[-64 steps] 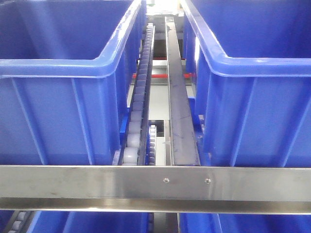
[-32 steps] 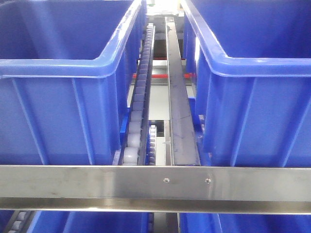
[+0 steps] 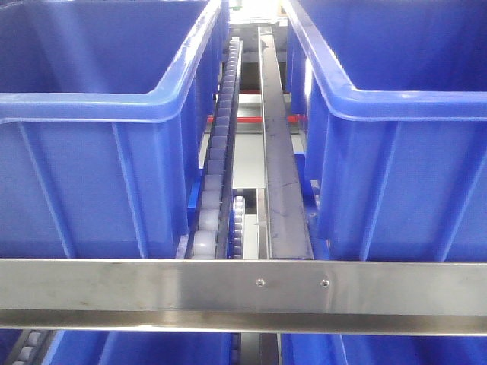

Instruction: Pick and sort blue part to right shelf

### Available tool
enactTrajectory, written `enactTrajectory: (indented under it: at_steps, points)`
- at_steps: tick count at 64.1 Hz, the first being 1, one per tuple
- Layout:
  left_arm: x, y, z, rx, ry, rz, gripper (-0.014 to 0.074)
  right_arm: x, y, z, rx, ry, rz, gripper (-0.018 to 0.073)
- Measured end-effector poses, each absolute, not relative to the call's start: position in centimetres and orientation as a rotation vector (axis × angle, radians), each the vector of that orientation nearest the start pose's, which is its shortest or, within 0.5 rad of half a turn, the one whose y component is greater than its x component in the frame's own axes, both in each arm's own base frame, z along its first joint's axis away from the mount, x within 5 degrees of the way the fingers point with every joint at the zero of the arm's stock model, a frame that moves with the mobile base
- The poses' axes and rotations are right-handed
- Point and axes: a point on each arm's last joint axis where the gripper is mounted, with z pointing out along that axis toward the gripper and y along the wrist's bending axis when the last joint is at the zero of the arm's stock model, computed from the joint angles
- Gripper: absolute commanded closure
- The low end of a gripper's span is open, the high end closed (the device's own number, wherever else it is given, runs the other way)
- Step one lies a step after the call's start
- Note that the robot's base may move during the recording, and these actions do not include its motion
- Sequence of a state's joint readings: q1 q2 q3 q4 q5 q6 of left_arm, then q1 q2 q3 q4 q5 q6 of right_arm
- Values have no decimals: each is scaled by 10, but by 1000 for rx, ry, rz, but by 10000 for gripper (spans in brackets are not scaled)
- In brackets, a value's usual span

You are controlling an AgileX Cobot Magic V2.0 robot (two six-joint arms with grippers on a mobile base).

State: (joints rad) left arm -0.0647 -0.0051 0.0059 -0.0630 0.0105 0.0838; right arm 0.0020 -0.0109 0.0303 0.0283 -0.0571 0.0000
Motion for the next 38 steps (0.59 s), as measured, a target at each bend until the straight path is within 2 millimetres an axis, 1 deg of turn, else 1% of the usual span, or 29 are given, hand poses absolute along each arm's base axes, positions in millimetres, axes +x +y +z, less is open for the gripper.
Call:
enactTrajectory:
  at_steps: [10, 38]
  points:
    - [56, -5, 207, 79, 1526, -50, 472, 56, 0, 209, 20, 1446, 24, 505]
    - [56, -4, 207, 73, 1528, -44, 472, 56, 0, 209, 20, 1446, 24, 505]
